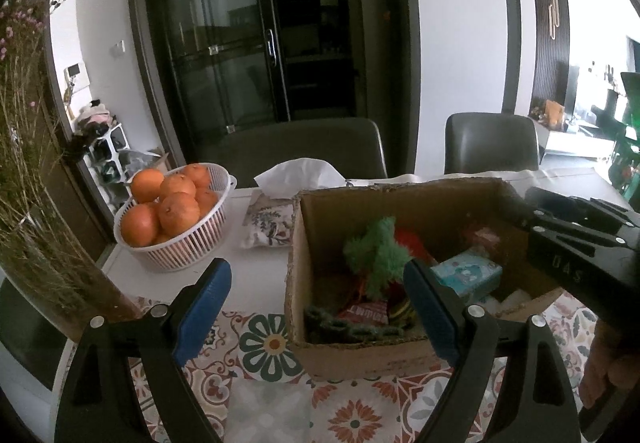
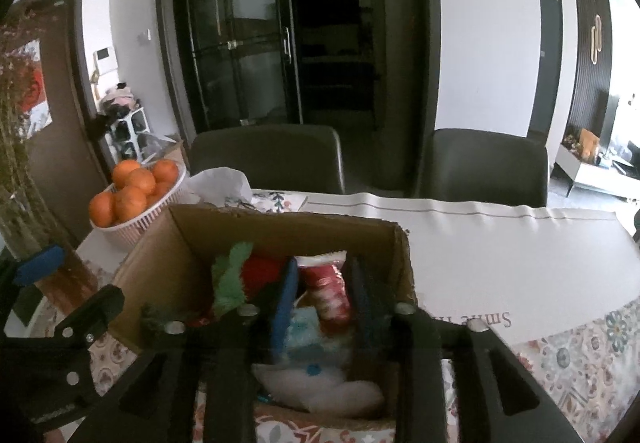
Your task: Organize soft objects
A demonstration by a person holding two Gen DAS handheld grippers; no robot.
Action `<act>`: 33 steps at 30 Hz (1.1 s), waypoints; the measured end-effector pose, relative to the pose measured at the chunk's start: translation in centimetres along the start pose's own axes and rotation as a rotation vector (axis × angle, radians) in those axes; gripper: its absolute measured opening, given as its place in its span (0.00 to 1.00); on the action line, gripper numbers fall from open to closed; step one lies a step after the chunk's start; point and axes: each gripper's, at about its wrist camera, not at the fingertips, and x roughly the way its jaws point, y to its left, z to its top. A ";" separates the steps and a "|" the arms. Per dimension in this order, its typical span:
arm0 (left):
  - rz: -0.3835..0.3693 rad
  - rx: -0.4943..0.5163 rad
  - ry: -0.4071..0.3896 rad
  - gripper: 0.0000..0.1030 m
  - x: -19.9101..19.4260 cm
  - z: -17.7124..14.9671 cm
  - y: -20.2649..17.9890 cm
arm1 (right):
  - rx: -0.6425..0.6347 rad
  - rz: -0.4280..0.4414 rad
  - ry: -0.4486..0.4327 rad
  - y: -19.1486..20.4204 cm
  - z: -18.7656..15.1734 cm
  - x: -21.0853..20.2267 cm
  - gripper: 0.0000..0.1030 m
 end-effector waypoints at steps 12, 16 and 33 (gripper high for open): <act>-0.007 -0.003 -0.020 0.86 -2.8 -0.6 0.5 | 0.012 -0.014 -0.019 0.5 -0.9 -3.3 0.41; -0.015 -0.012 -0.033 0.87 -4.9 -1.2 0.7 | 0.022 -0.015 -0.027 0.7 -1.6 -5.3 0.41; -0.039 0.000 -0.095 0.90 -14.4 -4.6 0.2 | 0.063 -0.032 -0.059 1.7 -5.6 -15.4 0.44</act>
